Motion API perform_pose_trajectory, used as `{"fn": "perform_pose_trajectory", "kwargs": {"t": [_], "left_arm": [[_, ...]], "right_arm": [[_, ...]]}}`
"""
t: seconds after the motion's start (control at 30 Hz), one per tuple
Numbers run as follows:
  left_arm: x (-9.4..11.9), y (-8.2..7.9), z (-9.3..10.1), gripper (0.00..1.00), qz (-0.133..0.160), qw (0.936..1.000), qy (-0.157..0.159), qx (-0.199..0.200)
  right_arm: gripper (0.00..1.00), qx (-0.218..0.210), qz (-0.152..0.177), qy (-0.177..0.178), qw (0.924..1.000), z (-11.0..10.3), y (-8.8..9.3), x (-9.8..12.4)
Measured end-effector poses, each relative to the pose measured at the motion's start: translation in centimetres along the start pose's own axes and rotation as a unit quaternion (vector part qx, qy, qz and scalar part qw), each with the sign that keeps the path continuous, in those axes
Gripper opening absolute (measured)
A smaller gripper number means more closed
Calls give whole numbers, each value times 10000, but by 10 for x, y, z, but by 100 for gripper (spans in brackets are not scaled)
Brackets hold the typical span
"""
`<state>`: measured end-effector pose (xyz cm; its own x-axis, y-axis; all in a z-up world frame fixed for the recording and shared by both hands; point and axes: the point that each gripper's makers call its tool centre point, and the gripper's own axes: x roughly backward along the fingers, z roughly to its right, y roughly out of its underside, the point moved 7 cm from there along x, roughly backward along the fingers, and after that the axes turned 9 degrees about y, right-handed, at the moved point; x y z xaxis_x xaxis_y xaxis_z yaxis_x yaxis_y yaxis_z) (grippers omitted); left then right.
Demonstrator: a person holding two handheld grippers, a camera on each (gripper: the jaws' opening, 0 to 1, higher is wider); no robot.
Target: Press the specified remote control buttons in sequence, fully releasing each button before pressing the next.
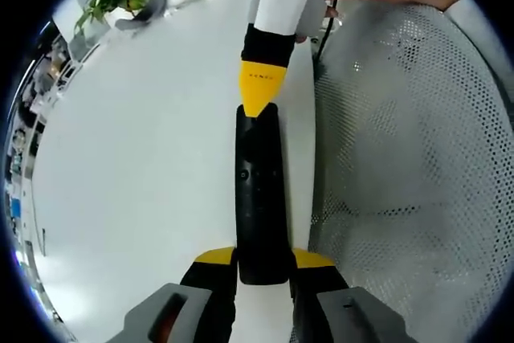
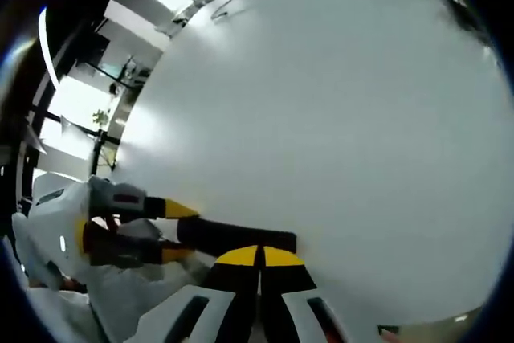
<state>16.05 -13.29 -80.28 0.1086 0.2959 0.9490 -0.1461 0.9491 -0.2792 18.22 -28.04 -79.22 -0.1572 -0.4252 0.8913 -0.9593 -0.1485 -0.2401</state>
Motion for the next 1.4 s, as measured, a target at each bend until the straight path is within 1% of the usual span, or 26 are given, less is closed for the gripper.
{"fn": "perform_pose_trajectory", "kwargs": {"t": [0.03,0.1,0.13,0.27,0.33,0.37,0.57,0.77,0.9,1.03,1.17,1.23,1.4], "left_arm": [[0,1,0,24,67,10000,-3,-64],[1,3,0,24,194,9998,-3,-18],[1,5,0,24,274,9996,0,-75],[1,8,0,24,510,9987,2,-75],[1,9,0,24,590,9982,-10,-71],[1,9,0,24,605,9981,-17,-76],[1,10,2,24,757,9971,-66,-17],[0,14,3,24,1042,9945,-129,57],[0,15,6,24,1235,9921,-209,92],[-1,16,9,24,1347,9903,-312,143],[-3,18,12,24,1642,9850,-434,305],[-3,19,13,24,1773,9820,-502,417],[-3,20,16,24,1928,9780,-634,475]], "right_arm": [[0,35,0,-8,10000,-1,0,0],[0,73,6,-22,10000,-3,1,0],[0,91,-6,-21,10000,-4,1,-1],[0,163,-86,88,9998,-2,1,-5],[0,202,-165,183,9995,-1,4,-6],[0,186,-125,147,9996,-2,3,-5],[0,88,-120,94,9998,0,4,-5],[0,82,-95,68,9999,0,4,-5],[0,-18,-78,27,10000,2,4,-5],[0,-248,-59,-109,9996,5,5,-5],[0,-304,-36,-110,9995,4,6,-5],[0,-397,-13,-118,9991,5,6,-5],[0,-705,-9,-185,9973,7,6,-5]]}}
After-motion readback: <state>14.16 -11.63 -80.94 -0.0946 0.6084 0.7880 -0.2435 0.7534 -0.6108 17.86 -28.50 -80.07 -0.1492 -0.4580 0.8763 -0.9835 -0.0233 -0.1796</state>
